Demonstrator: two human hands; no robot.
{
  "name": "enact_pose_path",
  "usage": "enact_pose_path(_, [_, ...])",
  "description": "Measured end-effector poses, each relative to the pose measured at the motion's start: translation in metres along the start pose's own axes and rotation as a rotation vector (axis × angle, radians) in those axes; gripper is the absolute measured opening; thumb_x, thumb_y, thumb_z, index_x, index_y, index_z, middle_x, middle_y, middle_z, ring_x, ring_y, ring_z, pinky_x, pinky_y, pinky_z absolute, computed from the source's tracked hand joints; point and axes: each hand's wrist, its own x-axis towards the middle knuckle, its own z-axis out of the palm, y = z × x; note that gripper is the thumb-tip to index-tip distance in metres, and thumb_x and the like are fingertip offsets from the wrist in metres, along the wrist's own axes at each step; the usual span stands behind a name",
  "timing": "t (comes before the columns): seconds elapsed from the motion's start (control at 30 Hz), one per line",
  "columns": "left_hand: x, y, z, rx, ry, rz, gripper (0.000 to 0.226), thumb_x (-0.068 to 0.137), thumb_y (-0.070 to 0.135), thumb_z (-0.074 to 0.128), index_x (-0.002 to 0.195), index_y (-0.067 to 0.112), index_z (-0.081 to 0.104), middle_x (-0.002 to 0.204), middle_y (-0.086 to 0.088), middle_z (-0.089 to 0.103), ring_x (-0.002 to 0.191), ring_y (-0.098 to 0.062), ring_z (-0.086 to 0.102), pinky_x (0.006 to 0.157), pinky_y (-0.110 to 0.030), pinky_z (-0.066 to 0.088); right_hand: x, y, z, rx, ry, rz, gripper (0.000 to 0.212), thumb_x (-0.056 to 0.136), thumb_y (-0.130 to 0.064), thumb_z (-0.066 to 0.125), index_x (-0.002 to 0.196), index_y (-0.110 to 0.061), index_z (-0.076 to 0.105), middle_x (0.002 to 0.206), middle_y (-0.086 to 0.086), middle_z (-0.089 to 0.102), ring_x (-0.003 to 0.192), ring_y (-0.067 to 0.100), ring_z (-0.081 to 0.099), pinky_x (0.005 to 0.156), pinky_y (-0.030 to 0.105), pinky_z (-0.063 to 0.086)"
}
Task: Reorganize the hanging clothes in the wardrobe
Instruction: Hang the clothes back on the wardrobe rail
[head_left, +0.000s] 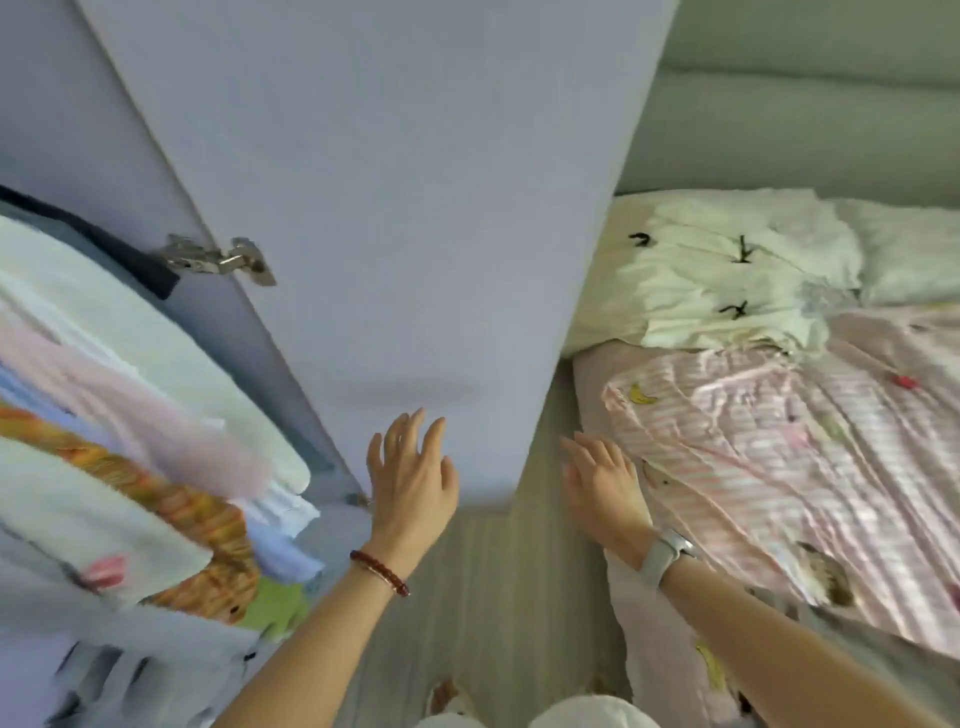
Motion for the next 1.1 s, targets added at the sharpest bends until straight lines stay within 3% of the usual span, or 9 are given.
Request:
enact_pose_path(0.07, [0.008, 0.042, 0.027, -0.01, -0.077, 0.096, 0.043, 0.09, 0.016, 0.049, 0.132, 0.008, 0.047, 0.143, -0.012, 0.038, 0.133, -0.027, 0.032, 0.109, -0.047, 0.021, -0.033, 0.051, -0.013, -0.007, 0.014, 0.166, 0.037, 0.095, -0.02, 0.036, 0.131, -0.017, 0.045, 0.139, 0.001, 0.042, 0.13, 0.023, 0.031, 0.106, 0.034, 0.022])
enact_pose_path(0.13, [0.012, 0.09, 0.051, -0.024, -0.138, 0.22, 0.042, 0.089, 0.016, 0.051, 0.131, 0.009, 0.049, 0.142, -0.011, 0.039, 0.131, -0.027, 0.035, 0.107, -0.047, 0.022, -0.072, 0.099, -0.025, 0.017, 0.044, 0.344, 0.037, 0.095, -0.02, 0.037, 0.131, -0.018, 0.045, 0.14, 0.001, 0.041, 0.13, 0.022, 0.031, 0.106, 0.034, 0.023])
enact_pose_path(0.3, [0.007, 0.231, 0.11, -0.078, -0.268, 0.578, 0.037, 0.077, 0.006, 0.065, 0.114, 0.0, 0.061, 0.122, -0.021, 0.055, 0.109, -0.039, 0.054, 0.09, -0.05, 0.043, -0.19, 0.208, -0.049, 0.081, 0.145, 0.772, 0.036, 0.095, -0.018, 0.036, 0.128, -0.016, 0.048, 0.138, 0.001, 0.044, 0.13, 0.021, 0.034, 0.105, 0.036, 0.029])
enact_pose_path(0.47, [-0.039, 0.377, 0.187, -0.024, -0.526, 0.85, 0.042, 0.092, 0.022, 0.045, 0.133, 0.013, 0.044, 0.141, -0.006, 0.039, 0.127, -0.023, 0.036, 0.104, -0.036, 0.029, -0.312, 0.303, -0.061, 0.142, 0.215, 1.173, 0.034, 0.093, -0.014, 0.041, 0.125, -0.011, 0.051, 0.133, 0.007, 0.048, 0.125, 0.027, 0.039, 0.099, 0.036, 0.035])
enact_pose_path(0.6, [-0.089, 0.458, 0.23, 0.002, -0.706, 1.02, 0.043, 0.095, 0.025, 0.038, 0.136, 0.016, 0.039, 0.143, -0.004, 0.036, 0.13, -0.02, 0.031, 0.107, -0.034, 0.025, -0.383, 0.351, -0.066, 0.209, 0.281, 1.415, 0.035, 0.092, -0.012, 0.043, 0.125, -0.007, 0.051, 0.131, 0.01, 0.049, 0.124, 0.029, 0.039, 0.1, 0.037, 0.034])
enact_pose_path(0.87, [-0.173, 0.579, 0.315, 0.134, -0.943, 1.247, 0.046, 0.096, 0.027, 0.035, 0.141, 0.018, 0.029, 0.149, -0.003, 0.025, 0.136, -0.02, 0.022, 0.109, -0.036, 0.024, -0.485, 0.473, -0.07, 0.227, 0.39, 1.681, 0.042, 0.089, -0.007, 0.042, 0.131, 0.001, 0.043, 0.135, 0.018, 0.045, 0.125, 0.033, 0.039, 0.102, 0.043, 0.035])
enact_pose_path(1.1, [-0.193, 0.65, 0.372, 0.187, -0.939, 1.324, 0.053, 0.097, 0.03, 0.035, 0.146, 0.02, 0.019, 0.155, -0.004, 0.011, 0.141, -0.02, 0.009, 0.115, -0.041, 0.017, -0.529, 0.578, -0.062, 0.168, 0.413, 1.791, 0.043, 0.092, -0.016, 0.042, 0.132, -0.003, 0.038, 0.135, 0.019, 0.042, 0.126, 0.034, 0.037, 0.103, 0.05, 0.029])
